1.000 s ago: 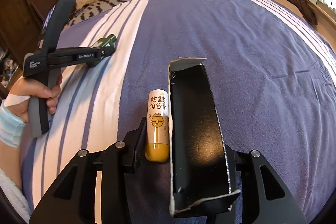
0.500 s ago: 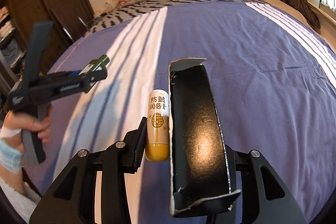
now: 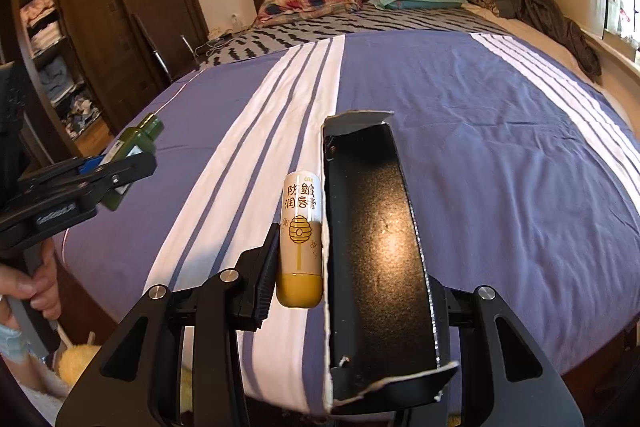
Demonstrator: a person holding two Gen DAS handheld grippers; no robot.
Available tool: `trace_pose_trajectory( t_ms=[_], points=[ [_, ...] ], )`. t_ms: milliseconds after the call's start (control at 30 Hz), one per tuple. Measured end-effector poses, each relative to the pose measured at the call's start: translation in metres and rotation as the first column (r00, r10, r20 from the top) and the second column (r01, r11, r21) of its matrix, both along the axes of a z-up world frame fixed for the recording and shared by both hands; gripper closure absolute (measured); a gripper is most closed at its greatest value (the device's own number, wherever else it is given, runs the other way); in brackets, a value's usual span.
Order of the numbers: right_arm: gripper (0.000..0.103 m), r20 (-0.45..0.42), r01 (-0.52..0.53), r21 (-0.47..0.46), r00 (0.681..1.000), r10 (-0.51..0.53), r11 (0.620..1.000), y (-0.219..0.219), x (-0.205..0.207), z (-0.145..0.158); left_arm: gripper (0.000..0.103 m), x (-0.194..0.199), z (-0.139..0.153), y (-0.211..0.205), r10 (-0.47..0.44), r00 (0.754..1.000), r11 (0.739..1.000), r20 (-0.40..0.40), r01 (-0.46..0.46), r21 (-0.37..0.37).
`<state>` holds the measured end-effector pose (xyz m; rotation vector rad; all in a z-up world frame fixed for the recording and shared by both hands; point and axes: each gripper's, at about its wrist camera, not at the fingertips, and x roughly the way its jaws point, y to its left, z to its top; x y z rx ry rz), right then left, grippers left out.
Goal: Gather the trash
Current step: 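Carry the green bottle and black box down to the bin with both tools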
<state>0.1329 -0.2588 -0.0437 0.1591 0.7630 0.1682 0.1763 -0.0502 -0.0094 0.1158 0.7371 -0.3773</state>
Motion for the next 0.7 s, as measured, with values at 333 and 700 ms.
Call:
trace_pose_trajectory(
  t_ms=[333,700],
  points=[
    [0.062,-0.005,-0.033,-0.008,0.999,0.033,0.999,0.009,-0.059,-0.015,0.064,-0.092,-0.019,0.016,-0.001,1.000,0.999,0.013,0.002,-0.045],
    [0.062,-0.051,-0.071,-0.011,0.996,0.070,0.997,0.025,-0.112,-0.050,0.064,-0.156,-0.075,0.027,0.006,0.998,0.998,-0.055,-0.010,-0.063]
  ],
)
